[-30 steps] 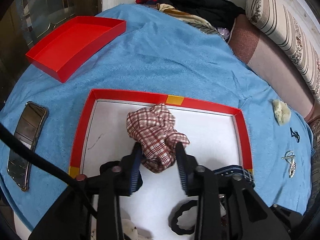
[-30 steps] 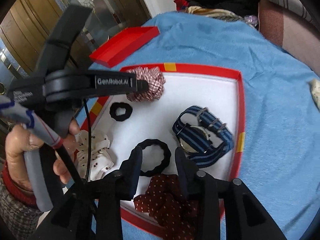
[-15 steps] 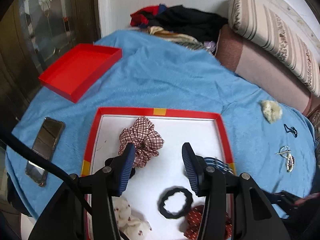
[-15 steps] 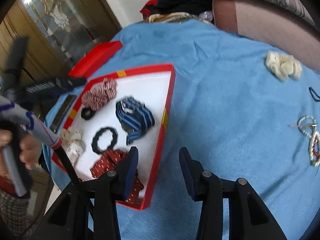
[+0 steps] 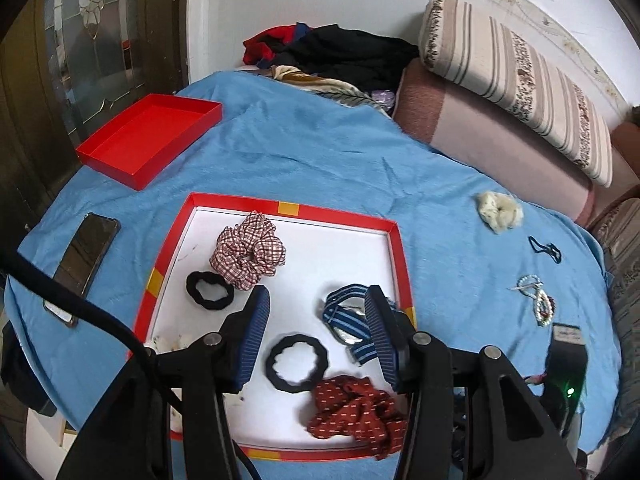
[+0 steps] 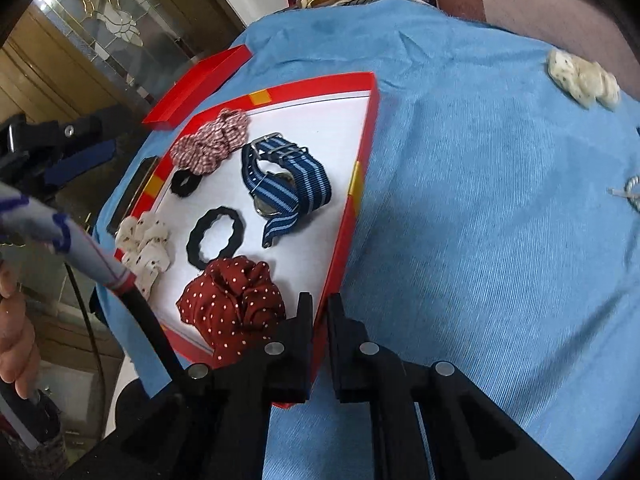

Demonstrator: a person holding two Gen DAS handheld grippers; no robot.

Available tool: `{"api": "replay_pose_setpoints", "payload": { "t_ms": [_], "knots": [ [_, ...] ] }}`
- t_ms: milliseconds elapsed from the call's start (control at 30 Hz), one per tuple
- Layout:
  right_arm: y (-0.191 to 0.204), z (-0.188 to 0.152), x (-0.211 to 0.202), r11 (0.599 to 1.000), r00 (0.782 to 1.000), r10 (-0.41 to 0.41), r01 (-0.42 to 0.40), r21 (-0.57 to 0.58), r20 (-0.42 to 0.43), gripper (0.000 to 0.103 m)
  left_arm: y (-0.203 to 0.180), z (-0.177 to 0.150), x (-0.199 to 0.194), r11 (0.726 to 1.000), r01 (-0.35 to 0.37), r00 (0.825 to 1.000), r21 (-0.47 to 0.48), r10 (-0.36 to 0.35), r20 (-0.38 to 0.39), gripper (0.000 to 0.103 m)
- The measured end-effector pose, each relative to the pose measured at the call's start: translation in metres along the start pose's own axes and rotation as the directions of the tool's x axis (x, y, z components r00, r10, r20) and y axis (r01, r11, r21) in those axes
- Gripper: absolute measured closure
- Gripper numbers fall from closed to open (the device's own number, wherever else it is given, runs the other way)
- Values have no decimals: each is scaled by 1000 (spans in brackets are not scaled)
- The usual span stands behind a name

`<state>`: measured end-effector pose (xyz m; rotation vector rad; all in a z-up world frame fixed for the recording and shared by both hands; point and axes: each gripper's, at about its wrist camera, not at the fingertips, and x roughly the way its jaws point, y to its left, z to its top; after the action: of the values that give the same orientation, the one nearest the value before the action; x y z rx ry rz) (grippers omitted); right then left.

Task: Organize jewelry
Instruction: 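Move both tools back toward the pearl and red bead bracelets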

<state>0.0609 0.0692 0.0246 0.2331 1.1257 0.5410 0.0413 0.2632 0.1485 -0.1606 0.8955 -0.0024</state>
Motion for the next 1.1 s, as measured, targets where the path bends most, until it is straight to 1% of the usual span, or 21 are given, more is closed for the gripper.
{"api": "replay_pose_setpoints", "payload": {
  "t_ms": [67,167,233,300,367,400,467,567,700,800,933,1100],
  "knots": [
    [0,-8,-5,1000,1000,11,-11,-1,-1,94,-8,-4,-5,1000,4,1000,9,-4,4,54],
    [1,-11,-13,1000,1000,18,-18,-2,7,93,-22,-13,-13,999,-4,1000,34,4,9,49],
    [-2,-17,-27,1000,999,-6,6,-8,33,92,-34,-20,-18,998,-10,1000,57,9,17,49],
    [-7,-19,-44,999,997,-35,36,-17,65,89,-47,-25,-22,997,-11,1000,76,10,22,49],
    [-20,-24,-64,998,993,-67,68,-3,100,79,-60,-32,-27,996,-10,1000,94,7,27,49],
    [-25,-24,-70,997,991,-78,78,7,112,77,-67,-35,-30,995,-11,999,104,8,32,49],
    [-42,-30,-88,994,986,-104,100,33,133,77,-80,-40,-35,991,-16,999,133,11,39,49],
    [-74,-41,-113,985,973,-165,155,78,160,77,-101,-49,-41,984,-26,999,177,17,50,48],
    [-114,-56,-143,968,957,-231,209,139,178,77,-127,-57,-45,976,-15,999,216,6,45,47],
    [-146,-71,-167,953,944,-269,232,193,191,77,-145,-61,-46,970,-12,999,242,2,41,46],
    [-189,-92,-197,924,923,-324,261,281,207,70,-169,-66,-40,962,8,1000,273,-12,15,45],
    [-230,-108,-219,888,906,-367,274,369,212,70,-193,-71,-22,956,42,999,291,-32,-39,45]
  ]
}}
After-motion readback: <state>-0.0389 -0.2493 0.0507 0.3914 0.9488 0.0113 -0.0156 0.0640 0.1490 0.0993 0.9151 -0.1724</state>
